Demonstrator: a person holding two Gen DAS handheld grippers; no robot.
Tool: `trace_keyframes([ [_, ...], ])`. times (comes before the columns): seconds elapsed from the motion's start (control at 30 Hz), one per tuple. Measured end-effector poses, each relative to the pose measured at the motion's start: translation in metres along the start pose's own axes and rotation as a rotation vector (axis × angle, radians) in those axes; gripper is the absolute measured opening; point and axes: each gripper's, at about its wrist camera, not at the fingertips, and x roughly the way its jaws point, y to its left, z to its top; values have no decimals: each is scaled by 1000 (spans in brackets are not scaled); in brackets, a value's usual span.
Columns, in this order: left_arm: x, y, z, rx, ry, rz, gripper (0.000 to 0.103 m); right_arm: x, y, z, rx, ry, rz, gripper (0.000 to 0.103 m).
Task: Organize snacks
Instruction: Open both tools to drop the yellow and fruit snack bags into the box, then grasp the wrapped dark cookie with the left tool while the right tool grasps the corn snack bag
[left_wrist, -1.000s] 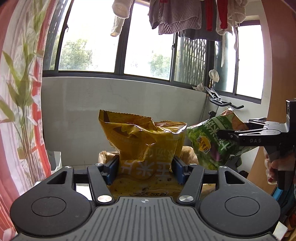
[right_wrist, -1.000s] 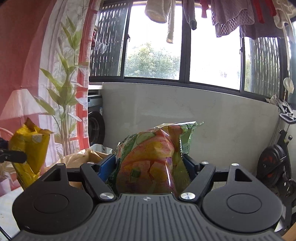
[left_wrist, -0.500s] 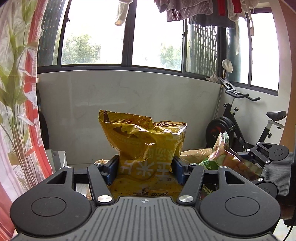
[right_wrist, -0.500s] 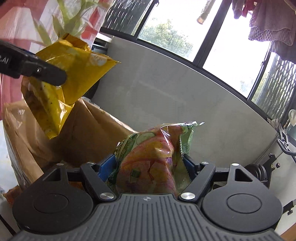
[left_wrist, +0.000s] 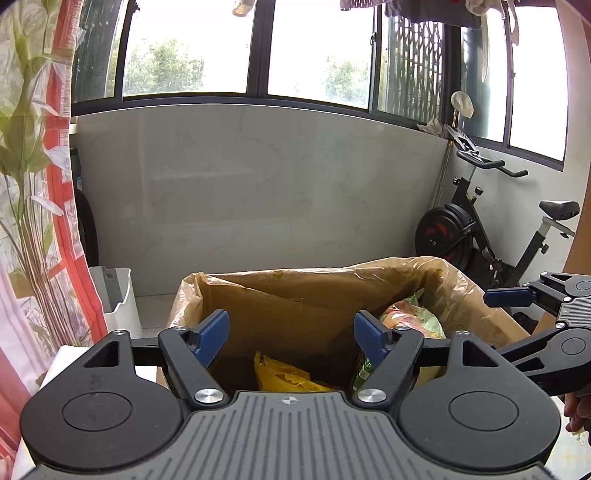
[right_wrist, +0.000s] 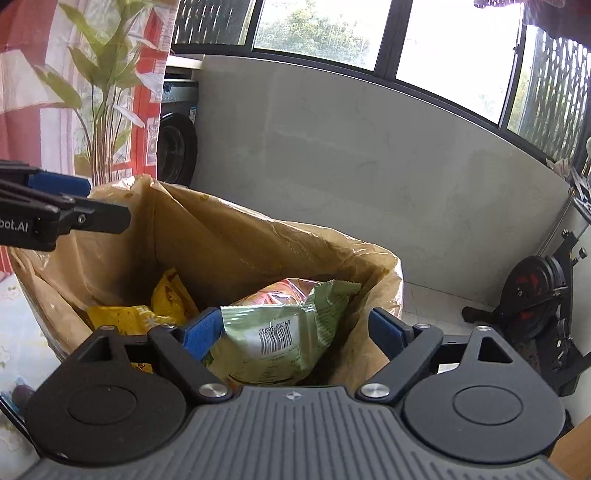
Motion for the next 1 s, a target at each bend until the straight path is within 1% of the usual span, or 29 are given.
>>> trace_keyframes([
  [0.1, -13, 3, 2, 13, -7, -7, 77, -17, -7, -4, 58, -38, 39, 89],
  [0.2, -32, 7, 2, 22, -17, -2, 77, -38, -15, -10, 125, -96, 87, 89],
  [0.3, -51, 20, -1, -5, -29, 9, 77, -61, -29, -19, 183, -149, 117, 89],
  [0.43, -73, 39, -10, -61, -35, 27, 77, -88, -42, -36, 189, -203, 117, 91],
  [0.5, -83, 46, -19, -76, -32, 39, 77, -97, -47, -47, 197, -207, 111, 91],
  [0.63, -97, 55, -41, -87, -12, 75, 77, -102, -56, -74, 233, -173, 100, 91],
  [0.7, -104, 59, -53, -107, -6, 87, 77, -101, -56, -89, 237, -141, 84, 91],
  [0.8, -112, 61, -72, -131, -10, 87, 77, -95, -54, -111, 245, -89, 69, 91],
  [0.87, -115, 60, -83, -150, -4, 89, 77, -90, -53, -129, 266, -55, 72, 93],
  [1.0, -111, 61, -107, -192, 45, 99, 77, -84, -53, -161, 297, -15, 97, 97],
])
